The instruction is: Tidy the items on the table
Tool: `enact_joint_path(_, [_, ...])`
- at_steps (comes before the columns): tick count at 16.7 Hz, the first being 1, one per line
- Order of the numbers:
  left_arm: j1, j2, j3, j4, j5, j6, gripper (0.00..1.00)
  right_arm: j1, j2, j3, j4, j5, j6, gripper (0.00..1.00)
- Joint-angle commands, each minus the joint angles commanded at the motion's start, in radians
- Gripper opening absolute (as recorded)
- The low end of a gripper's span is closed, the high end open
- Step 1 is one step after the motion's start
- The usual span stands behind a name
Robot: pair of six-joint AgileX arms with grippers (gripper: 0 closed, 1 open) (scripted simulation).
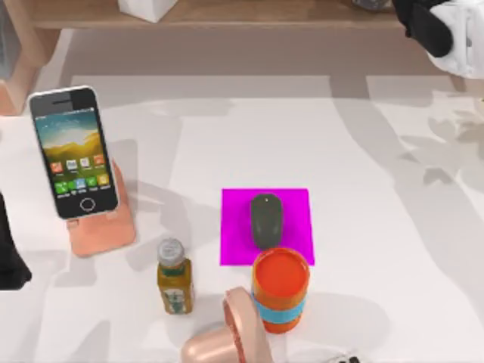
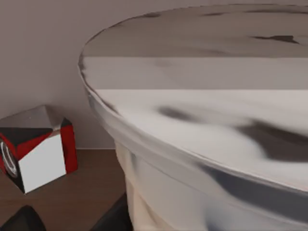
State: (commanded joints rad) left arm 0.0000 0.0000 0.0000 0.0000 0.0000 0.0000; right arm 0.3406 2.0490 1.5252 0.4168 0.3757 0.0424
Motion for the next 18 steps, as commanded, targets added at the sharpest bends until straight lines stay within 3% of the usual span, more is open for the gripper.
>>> enact_joint_path(1, [0.0, 0.0, 0.0, 0.0, 0.0, 0.0, 1.0, 0.0, 0.0, 0.0, 0.0, 0.0, 0.0, 0.0])
enact_joint_path(14, [0.0, 0.0, 0.0, 0.0, 0.0, 0.0, 1.0, 0.0, 0.0, 0.0, 0.0, 0.0, 0.0, 0.98])
enact_joint_path(18, [0.0, 0.0, 0.0, 0.0, 0.0, 0.0, 1.0, 0.0, 0.0, 0.0, 0.0, 0.0, 0.0, 1.0])
